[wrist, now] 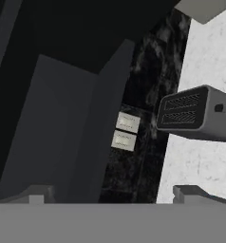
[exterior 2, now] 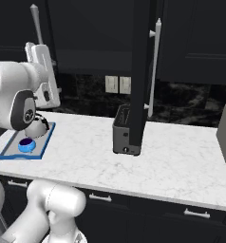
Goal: Pick the kettle from the counter and place it on the tray. Then pick the mug from the cabinet and place it on the tray. Then close the cabinet doors.
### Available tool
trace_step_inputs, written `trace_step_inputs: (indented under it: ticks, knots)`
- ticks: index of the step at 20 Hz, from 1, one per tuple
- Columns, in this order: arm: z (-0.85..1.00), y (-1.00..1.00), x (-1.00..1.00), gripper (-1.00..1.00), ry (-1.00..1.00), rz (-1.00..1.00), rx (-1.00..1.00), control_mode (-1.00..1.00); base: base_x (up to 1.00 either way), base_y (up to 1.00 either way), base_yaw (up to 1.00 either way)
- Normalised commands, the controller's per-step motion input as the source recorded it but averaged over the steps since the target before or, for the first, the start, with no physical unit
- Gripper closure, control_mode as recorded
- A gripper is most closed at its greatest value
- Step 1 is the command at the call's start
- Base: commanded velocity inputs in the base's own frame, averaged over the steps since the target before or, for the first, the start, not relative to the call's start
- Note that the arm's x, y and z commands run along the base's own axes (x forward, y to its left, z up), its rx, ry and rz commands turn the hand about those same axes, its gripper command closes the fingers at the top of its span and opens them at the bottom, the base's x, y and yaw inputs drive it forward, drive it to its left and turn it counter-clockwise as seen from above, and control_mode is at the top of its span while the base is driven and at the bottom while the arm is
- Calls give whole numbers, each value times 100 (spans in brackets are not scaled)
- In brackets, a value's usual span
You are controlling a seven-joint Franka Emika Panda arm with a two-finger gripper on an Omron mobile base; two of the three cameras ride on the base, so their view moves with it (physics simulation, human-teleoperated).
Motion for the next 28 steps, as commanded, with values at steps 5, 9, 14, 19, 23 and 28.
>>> trace_step_inputs:
  ticks: [5, 9, 14, 19, 23, 28]
  knots:
    - [0, -54, -25, -100, 1, -32, -9, -100, 0, 0, 0]
    - [0, -73, -24, -100, 0, -31, -2, -100, 0, 0, 0]
    - [-2, -71, -43, -100, -3, -37, 0, -100, 0, 0, 0]
    - [-1, -63, -63, -100, -4, -35, 0, -100, 0, 0, 0]
    - [0, -72, -84, -100, -6, -18, 0, -100, 0, 0, 0]
    - [0, -65, -99, -100, -17, -8, 0, -100, 0, 0, 0]
